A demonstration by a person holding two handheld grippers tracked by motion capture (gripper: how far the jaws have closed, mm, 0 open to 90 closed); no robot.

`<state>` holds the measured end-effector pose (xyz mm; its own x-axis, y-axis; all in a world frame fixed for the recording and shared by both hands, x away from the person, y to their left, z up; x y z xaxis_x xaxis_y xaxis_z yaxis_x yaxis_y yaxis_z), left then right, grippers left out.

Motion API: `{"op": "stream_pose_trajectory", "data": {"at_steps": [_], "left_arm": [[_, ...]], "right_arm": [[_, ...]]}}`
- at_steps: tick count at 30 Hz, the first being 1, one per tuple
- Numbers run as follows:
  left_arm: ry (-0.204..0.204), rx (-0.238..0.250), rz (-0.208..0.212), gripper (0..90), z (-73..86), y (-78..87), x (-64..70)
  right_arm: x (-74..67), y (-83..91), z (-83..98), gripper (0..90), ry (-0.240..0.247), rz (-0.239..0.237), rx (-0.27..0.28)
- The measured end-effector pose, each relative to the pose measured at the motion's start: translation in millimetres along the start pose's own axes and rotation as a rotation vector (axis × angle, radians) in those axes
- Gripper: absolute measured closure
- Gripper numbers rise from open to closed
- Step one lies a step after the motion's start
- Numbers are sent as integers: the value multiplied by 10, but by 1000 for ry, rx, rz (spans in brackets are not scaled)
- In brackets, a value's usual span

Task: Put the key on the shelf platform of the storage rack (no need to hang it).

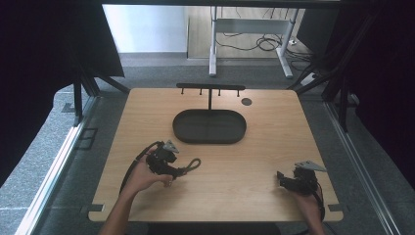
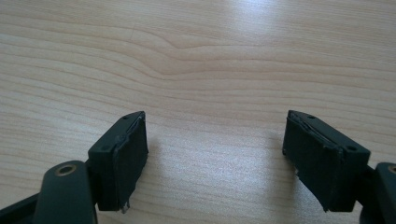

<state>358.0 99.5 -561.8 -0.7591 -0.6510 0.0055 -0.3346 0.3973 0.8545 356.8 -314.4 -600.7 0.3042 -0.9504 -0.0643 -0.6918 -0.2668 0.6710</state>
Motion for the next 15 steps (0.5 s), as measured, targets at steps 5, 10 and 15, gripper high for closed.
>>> {"op": "stream_pose_trajectory", "data": {"at_steps": [5, 10, 15], "left_arm": [[-8, -37, 15, 386, 64, -66, -54], [-27, -76, 1, 381, 65, -95, -104], [-53, -94, 33, 406, 45, -114, -87]], "right_arm": [[-2, -1, 1, 224, 3, 2, -2], [-2, -1, 1, 224, 2, 3, -2], [0, 5, 5, 223, -2, 6, 0]]}}
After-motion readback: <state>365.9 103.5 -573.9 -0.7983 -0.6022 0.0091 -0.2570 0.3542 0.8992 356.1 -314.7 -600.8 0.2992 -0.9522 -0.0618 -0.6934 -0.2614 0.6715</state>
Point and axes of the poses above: each handheld gripper's, and its own axes: y roughly backward along the jaws, z roughly out of its underside, x roughly to its right, the point moved 9 cm from there along -y, roughly forward along the jaws, and after that the axes turned 5 degrees about -z, right-handed, at the moved point
